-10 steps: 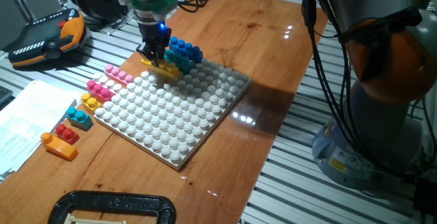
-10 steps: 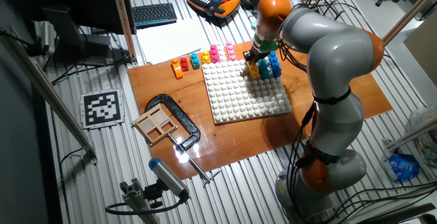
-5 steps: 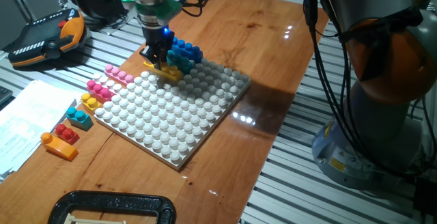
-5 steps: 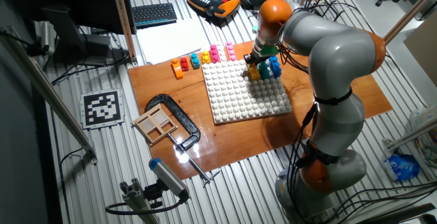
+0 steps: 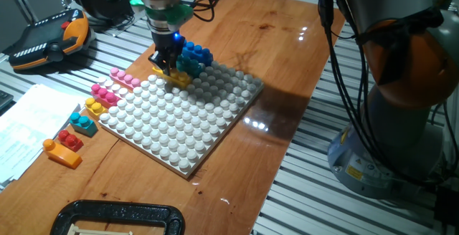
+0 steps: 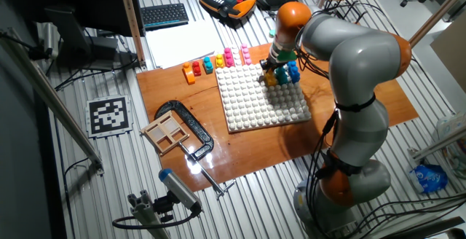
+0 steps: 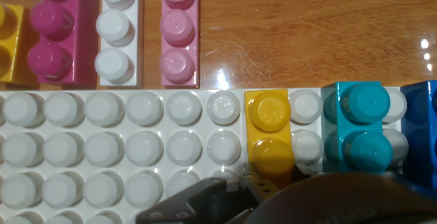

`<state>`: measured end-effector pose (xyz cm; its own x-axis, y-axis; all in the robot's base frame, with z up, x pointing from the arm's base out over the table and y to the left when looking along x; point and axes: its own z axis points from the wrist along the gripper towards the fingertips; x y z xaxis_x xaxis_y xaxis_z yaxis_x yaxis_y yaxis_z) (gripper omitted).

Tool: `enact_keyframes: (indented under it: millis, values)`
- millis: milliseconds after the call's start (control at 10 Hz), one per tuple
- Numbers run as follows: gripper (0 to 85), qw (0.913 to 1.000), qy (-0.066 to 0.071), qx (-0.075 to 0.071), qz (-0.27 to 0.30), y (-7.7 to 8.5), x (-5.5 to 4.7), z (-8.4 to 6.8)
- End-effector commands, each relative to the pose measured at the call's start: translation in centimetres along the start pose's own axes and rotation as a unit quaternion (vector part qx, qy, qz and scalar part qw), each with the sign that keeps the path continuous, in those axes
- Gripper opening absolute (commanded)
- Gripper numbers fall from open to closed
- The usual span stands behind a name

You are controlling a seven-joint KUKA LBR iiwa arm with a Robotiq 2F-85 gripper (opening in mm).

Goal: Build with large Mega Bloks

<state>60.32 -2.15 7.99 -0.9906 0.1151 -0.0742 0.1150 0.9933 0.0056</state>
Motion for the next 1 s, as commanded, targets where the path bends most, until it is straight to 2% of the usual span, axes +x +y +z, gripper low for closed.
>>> enact_keyframes:
  millis: [0, 900]
  values:
    - [0.0, 1.0, 0.0, -0.001, 0.0, -0.1, 0.0, 0.2]
    - [0.0, 1.0, -0.007, -0.005, 0.002, 0.1, 0.0, 1.3]
